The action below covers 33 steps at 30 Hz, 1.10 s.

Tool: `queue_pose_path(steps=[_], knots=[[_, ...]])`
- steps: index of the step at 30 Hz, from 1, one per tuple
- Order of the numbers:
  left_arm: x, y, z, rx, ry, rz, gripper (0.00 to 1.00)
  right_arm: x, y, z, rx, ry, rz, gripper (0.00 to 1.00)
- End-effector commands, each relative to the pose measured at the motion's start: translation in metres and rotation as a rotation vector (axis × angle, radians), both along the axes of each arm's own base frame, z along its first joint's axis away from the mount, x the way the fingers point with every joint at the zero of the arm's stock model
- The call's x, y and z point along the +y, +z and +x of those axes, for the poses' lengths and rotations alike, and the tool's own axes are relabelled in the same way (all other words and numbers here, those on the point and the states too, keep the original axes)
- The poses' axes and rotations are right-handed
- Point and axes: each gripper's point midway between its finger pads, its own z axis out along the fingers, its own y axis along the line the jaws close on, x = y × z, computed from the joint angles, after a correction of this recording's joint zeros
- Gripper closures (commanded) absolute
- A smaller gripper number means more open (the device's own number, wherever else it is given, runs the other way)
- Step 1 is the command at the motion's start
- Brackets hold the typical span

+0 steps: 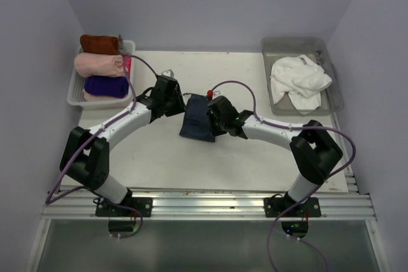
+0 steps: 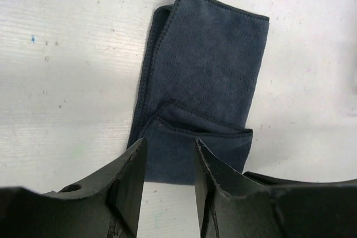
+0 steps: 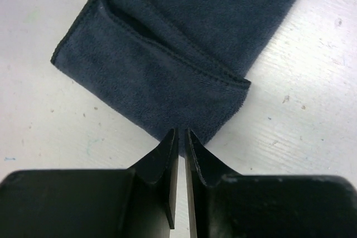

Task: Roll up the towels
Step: Roll the towel

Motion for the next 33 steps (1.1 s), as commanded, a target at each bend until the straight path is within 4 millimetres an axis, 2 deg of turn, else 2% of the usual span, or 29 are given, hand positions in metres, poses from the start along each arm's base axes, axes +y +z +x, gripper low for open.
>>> queue_pose_path(steps=[1, 5, 6, 9, 12, 16, 19, 20, 22, 26, 29, 33], knots=[[0.017, -0.001, -0.019, 0.024, 0.001, 0.037, 0.58, 0.025, 0.023, 0.003, -0.091, 0.108, -0.020, 0.85], [0.019, -0.011, -0.043, 0.066, -0.015, 0.002, 0.58, 0.029, 0.014, -0.008, -0.121, 0.205, -0.119, 0.72], [0.020, -0.020, -0.052, 0.091, -0.024, -0.008, 0.57, 0.026, 0.010, -0.006, -0.129, 0.204, -0.147, 0.69], [0.023, -0.031, -0.064, 0.121, -0.016, -0.013, 0.58, 0.015, 0.010, 0.005, -0.162, 0.148, -0.194, 0.71], [0.024, -0.036, -0.067, 0.126, -0.010, -0.015, 0.59, 0.011, 0.014, 0.016, -0.172, 0.104, -0.186, 0.71], [0.023, -0.039, -0.069, 0.131, -0.015, -0.024, 0.59, 0.006, 0.008, 0.025, -0.140, 0.072, -0.155, 0.72], [0.023, -0.043, -0.069, 0.139, -0.012, -0.022, 0.59, -0.001, -0.014, 0.028, -0.091, 0.052, -0.176, 0.74], [0.023, -0.044, -0.069, 0.140, -0.009, -0.022, 0.58, -0.006, -0.028, 0.029, -0.064, 0.041, -0.188, 0.77], [0.019, -0.046, -0.072, 0.155, -0.028, -0.039, 0.57, -0.008, -0.038, 0.026, -0.042, 0.021, -0.191, 0.79], [0.021, -0.046, -0.073, 0.156, -0.030, -0.031, 0.57, -0.001, -0.050, 0.005, 0.011, 0.037, -0.150, 0.80], [0.025, -0.041, -0.070, 0.147, -0.027, -0.013, 0.57, 0.006, -0.048, -0.018, 0.063, 0.011, -0.115, 0.80], [0.037, -0.031, -0.061, 0.126, -0.005, 0.028, 0.56, 0.024, -0.029, -0.045, 0.135, -0.044, 0.030, 0.80]])
